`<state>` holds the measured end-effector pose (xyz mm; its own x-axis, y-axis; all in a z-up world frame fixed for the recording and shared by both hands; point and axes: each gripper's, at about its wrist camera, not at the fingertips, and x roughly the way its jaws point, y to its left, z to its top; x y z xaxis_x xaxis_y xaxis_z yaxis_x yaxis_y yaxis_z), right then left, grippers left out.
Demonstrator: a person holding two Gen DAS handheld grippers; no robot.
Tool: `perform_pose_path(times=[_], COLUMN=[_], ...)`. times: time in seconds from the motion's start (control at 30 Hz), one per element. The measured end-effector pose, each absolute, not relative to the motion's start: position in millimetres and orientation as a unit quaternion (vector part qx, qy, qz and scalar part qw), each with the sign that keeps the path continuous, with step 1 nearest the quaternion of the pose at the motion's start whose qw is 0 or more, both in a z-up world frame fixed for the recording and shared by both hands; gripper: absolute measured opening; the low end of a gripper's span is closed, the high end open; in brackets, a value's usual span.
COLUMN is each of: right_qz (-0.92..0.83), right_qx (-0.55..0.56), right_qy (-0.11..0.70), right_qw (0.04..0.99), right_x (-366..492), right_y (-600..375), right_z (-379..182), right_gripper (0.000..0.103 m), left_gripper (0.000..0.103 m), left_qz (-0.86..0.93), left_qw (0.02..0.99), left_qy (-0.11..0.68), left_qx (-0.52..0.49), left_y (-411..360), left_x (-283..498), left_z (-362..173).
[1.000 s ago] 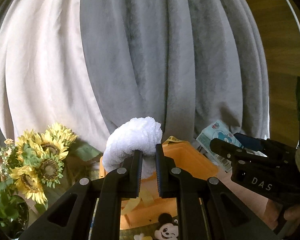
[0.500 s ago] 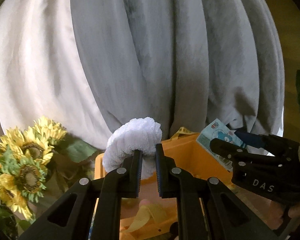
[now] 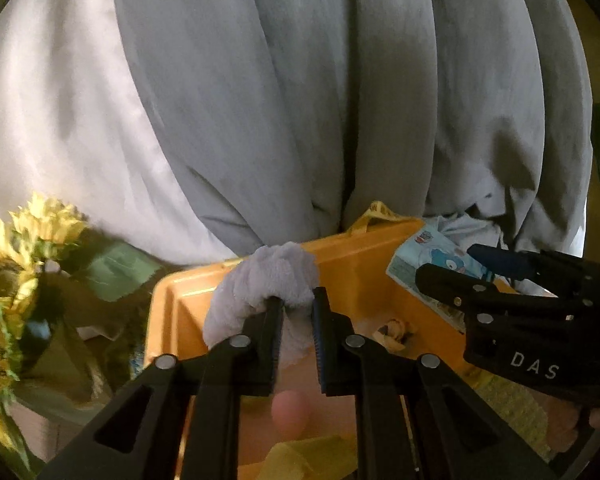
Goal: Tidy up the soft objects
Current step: 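Open both tools to drop the sock and tissue pack into the crate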
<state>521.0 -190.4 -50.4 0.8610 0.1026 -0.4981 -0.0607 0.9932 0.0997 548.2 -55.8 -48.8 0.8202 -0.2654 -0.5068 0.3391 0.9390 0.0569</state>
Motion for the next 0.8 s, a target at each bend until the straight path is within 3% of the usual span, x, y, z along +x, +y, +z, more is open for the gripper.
perform_pose_path(times=[0.13,0.27,0.37,0.5,0.8], right_qz=[0.036,0.025,0.019,0.006,-0.022], right_qx=[0.04,0.048,0.05,0.047,0.042], right_qy=[0.27,0.274,0.273,0.265,0.26], right_qw=[0.961,0.96,0.961,0.963,0.964], right_x=[528,531,529,521,504], right_y=[-192,-197,-200,-203,-206], right_z=[-55,-58,-56,-53,-41], right_gripper=[0.06,0.069,0.069,0.075,0.075], left_gripper=[0.033,0.055,0.069,0.078,0.092], left_qz=[-0.165,-0.169,-0.174,-0.186,-0.182], left_qw=[0.947,0.942,0.938,0.929,0.904], left_qy=[0.269,0.283,0.293,0.314,0.384], left_qx=[0.07,0.062,0.063,0.061,0.046], left_y=[-57,-58,-59,-61,-61], left_x=[554,555,552,549,549], left_z=[-56,-59,-61,-63,-61])
